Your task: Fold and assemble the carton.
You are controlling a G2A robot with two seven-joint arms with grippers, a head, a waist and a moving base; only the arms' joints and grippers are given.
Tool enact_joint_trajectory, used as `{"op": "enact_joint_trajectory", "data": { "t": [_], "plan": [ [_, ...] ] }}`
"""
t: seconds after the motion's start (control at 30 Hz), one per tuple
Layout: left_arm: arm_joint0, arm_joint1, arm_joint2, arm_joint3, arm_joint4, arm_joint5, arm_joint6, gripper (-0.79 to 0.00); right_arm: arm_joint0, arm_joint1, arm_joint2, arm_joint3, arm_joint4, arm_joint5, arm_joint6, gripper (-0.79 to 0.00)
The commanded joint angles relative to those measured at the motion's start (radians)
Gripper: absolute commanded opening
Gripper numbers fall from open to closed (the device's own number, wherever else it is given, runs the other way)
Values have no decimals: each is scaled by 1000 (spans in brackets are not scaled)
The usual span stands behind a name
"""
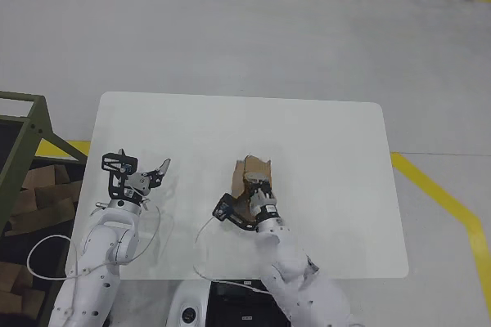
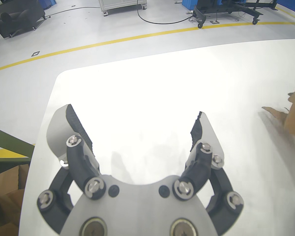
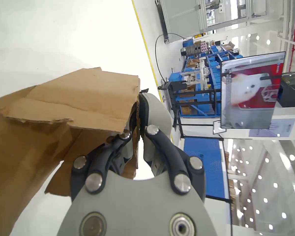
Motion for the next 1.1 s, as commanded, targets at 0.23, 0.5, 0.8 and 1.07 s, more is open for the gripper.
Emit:
{"op": "enact_joint_trajectory", "data": {
  "t": [0.23,0.5,0.8,1.07],
  "plan": [
    [6,-2,11,-11,-22,-62,26,0,3,44,245,20,366,-143,-488,-785],
    [13,-8,-5,-18,-178,-137,70,0,113,65,337,176,583,-351,-772,-785],
    [23,-12,-24,-28,-300,-213,101,0,261,74,366,408,820,-584,-963,-785],
    [27,-13,-36,-35,-321,-217,106,0,361,82,365,498,855,-696,-961,-785]
  ]
}}
